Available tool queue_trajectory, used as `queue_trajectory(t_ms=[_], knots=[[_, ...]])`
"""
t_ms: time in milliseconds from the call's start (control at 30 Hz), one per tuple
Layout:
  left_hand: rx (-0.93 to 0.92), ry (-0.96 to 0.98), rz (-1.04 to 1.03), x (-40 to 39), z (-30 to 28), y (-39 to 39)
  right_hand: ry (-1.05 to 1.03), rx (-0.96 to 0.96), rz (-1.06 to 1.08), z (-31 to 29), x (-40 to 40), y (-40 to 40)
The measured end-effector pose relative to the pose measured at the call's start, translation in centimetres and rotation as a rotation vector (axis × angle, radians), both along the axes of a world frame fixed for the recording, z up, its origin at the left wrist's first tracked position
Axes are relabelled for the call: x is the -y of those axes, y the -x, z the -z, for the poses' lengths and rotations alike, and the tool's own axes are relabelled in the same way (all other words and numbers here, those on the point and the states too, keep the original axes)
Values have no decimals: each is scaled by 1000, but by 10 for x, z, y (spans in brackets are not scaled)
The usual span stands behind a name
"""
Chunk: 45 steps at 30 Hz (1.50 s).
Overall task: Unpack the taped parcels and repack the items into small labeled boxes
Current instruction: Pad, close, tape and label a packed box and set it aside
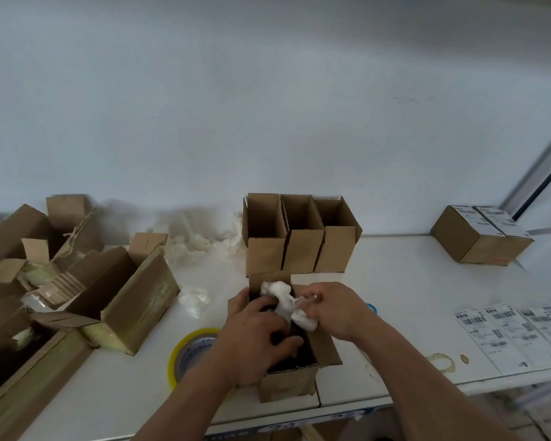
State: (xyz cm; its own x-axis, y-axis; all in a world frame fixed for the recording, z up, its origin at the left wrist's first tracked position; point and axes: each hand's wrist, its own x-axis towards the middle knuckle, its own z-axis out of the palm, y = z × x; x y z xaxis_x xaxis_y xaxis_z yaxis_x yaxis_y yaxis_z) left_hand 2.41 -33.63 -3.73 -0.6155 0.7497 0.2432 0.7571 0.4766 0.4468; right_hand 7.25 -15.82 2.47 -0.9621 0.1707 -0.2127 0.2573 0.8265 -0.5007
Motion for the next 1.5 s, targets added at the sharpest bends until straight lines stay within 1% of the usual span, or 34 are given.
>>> queue_trajectory(t_ms=[133, 200, 300, 367, 433, 467, 500, 533, 600, 633, 667, 733, 833, 933, 1067, 1167, 1300, 1367, 1400, 1500], knots=[[19, -100, -36, 0, 1, 0, 26, 81, 44, -6, 3, -2], [47, -133, -45, 0, 2, 2, -42, 122, -29, -12, 5, -3], [46, -130, -52, 1, 5, 7, -84, 186, -104, -18, 10, -4], [49, -138, -62, 2, 5, 8, -161, 266, -226, -16, 15, -5], [40, -153, -65, 4, 4, 8, -214, 296, -329, -13, 18, -6], [36, -160, -66, 6, 2, 7, -246, 271, -342, -13, 19, -7], [40, -167, -73, 7, 1, 5, -271, 208, -303, -14, 19, -7], [46, -170, -81, 8, -1, 4, -314, 98, -272, -15, 16, -6], [60, -164, -90, 11, -2, 3, -250, -133, -74, -20, 11, -3], [71, -161, -94, 11, -3, 3, -173, -222, 7, -20, 10, -1], [85, -158, -101, 13, -2, 3, -115, -268, 39, -19, 10, 2], [115, -146, -116, 16, -2, 4, -108, -194, -34, -12, 14, 6], [131, -126, -132, 19, -2, 4, -246, -110, -127, 5, 16, 4], [127, -110, -134, 18, -3, 4, -353, -95, -142, 8, 13, 2], [134, -116, -113, 15, -3, 5, -402, -67, -126, 3, 16, 8], [132, -111, -108, 13, -4, 5, -474, 21, -142, 3, 20, 13], [116, -98, -100, 9, -5, 4, -670, 133, -221, 2, 28, 22], [114, -103, -119, 11, -4, 5, -637, 126, -244, 2, 27, 24], [122, -114, -130, 13, -4, 6, -565, 105, -248, 2, 25, 23], [148, -95, -129, 18, -3, 7, -172, -22, -168, 3, 12, 17]])
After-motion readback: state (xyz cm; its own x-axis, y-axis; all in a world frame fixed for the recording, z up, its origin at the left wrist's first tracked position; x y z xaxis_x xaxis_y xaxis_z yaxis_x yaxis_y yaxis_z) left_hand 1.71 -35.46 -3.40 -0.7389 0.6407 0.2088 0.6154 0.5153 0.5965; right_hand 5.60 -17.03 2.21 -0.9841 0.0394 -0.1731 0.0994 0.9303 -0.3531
